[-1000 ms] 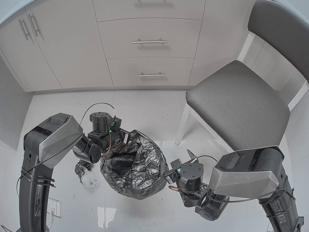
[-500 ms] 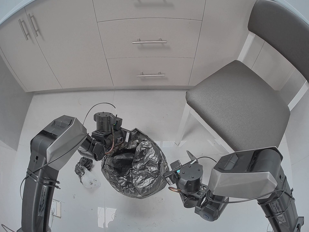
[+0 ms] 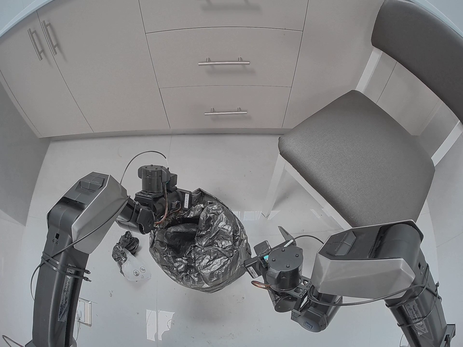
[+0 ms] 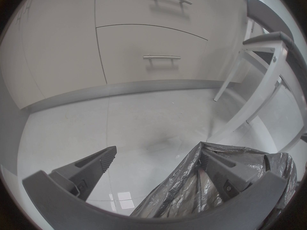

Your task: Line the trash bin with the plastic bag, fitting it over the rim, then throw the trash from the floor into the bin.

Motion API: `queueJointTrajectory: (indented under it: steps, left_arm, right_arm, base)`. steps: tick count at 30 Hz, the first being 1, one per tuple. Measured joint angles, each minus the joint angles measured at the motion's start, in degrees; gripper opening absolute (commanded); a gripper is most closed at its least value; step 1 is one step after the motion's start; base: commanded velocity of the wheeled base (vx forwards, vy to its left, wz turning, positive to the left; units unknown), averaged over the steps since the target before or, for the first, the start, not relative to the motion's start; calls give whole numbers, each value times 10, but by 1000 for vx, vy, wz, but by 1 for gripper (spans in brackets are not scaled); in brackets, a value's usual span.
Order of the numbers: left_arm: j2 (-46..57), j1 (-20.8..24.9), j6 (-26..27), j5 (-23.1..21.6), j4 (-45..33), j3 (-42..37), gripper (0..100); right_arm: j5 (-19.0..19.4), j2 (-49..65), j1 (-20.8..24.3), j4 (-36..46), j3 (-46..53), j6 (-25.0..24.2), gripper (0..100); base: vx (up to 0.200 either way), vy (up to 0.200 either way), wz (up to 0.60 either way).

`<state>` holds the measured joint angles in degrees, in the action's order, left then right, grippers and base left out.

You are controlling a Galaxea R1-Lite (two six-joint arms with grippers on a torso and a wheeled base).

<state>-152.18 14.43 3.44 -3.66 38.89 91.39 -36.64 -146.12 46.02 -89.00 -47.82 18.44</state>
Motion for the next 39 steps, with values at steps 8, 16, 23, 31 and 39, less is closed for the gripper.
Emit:
queueJointTrajectory:
  steps: [8, 16, 23, 31, 39]
  left_arm:
    - [21, 5, -46, 1, -5, -15, 100]
    - [60, 21, -71, 1, -3, -45, 100]
    - [70, 23, -72, 1, 3, -59, 100]
    - [69, 23, -71, 0, 5, -63, 100]
    - [47, 19, -70, -1, 5, -59, 100]
  right_arm:
    - [0, 0, 0, 0, -1, 0, 100]
    - [1, 2, 2, 0, -2, 2, 100]
    - [3, 4, 4, 0, -35, 5, 100]
    - [4, -22, 8, 7, -114, 6, 100]
    - [4, -55, 7, 26, -151, 6, 100]
  base:
    - [0, 0, 0]
    - [0, 0, 0]
    - [0, 0, 0]
    - [0, 0, 0]
    - [0, 0, 0]
